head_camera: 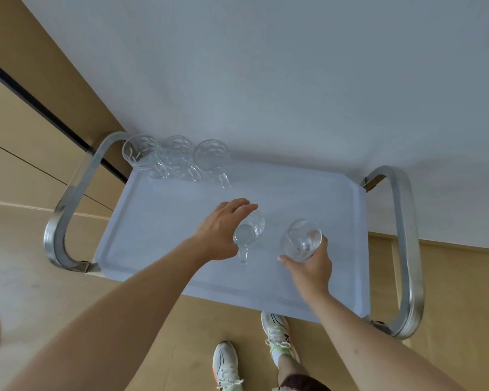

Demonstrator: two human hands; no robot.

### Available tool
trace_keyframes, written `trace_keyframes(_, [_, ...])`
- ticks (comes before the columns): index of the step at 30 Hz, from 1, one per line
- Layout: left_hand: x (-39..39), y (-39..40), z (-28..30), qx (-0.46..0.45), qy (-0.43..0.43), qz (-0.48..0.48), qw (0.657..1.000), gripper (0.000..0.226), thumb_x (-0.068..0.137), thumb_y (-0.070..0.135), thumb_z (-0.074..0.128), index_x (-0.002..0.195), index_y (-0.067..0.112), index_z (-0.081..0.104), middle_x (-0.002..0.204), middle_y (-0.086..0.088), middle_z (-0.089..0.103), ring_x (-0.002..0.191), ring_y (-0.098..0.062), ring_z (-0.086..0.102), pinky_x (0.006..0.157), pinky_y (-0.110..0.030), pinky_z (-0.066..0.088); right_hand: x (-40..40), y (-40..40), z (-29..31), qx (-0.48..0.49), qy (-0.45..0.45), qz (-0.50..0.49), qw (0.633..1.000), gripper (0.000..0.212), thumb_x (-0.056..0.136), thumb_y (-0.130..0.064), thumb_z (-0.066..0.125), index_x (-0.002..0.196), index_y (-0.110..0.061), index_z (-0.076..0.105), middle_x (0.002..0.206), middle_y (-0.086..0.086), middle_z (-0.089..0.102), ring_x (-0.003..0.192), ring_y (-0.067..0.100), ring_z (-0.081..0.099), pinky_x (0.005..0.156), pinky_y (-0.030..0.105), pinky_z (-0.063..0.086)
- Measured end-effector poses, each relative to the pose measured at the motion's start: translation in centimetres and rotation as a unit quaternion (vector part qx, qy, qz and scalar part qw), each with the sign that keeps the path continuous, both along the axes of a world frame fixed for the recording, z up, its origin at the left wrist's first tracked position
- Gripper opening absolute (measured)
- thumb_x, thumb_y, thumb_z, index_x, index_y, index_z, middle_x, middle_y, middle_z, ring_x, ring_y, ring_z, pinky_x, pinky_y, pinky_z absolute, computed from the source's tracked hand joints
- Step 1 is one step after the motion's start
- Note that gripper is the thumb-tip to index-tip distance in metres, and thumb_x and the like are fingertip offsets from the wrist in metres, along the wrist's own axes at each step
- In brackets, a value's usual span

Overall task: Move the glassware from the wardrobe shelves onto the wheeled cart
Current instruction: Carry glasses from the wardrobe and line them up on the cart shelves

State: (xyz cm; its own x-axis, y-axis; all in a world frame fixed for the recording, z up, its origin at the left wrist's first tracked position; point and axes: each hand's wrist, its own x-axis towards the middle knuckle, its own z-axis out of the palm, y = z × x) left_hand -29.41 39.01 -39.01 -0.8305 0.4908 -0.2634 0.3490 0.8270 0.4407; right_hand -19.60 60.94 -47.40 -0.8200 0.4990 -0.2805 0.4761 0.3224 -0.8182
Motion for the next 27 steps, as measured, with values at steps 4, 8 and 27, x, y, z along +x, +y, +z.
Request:
trace_keyframes(4, [-1.2, 1.1, 0.1, -0.01, 0.02, 0.025, 0.999, 0.099, 0.062, 0.024, 0.083, 0.151, 0.026, 0.039, 0.147, 0.003, 0.041, 0.125, -0.027, 0.048, 0.102, -0.04, 0.046, -0.4, 0.6, 0.0, 0.003, 0.008, 0.017, 1.0, 0.097, 0.058, -0.026, 0.098, 0.139, -0.019, 0.045, 0.122, -0.004, 0.064, 0.109, 0.021, 0.062, 0.092, 0.033, 0.05])
trace_keyframes(8, [-2.6, 3.7, -0.2, -0.01, 0.049, 0.056, 0.997, 0.094, 0.065, 0.03, 0.083, 0.149, 0.025, 0.04, 0.147, 0.0, 0.041, 0.124, -0.028, 0.048, 0.101, -0.038, 0.044, -0.9, 1.2, 0.1, 0.01, 0.023, 0.024, 0.999, 0.097, 0.057, -0.024, 0.099, 0.139, -0.019, 0.047, 0.124, -0.004, 0.062, 0.111, 0.02, 0.061, 0.091, 0.03, 0.048])
trace_keyframes(27, [-12.6, 5.4, -0.4, -0.079, 0.132, 0.116, 0.981, 0.094, 0.065, 0.044, 0.083, 0.145, 0.014, 0.043, 0.141, -0.008, 0.05, 0.14, -0.025, 0.039, 0.126, -0.038, 0.005, -1.0, 1.9, -0.7, 0.015, 0.068, 0.056, 0.996, 0.095, 0.057, -0.027, 0.099, 0.128, -0.045, 0.04, 0.115, -0.025, 0.056, 0.107, 0.007, 0.057, 0.085, 0.02, 0.045])
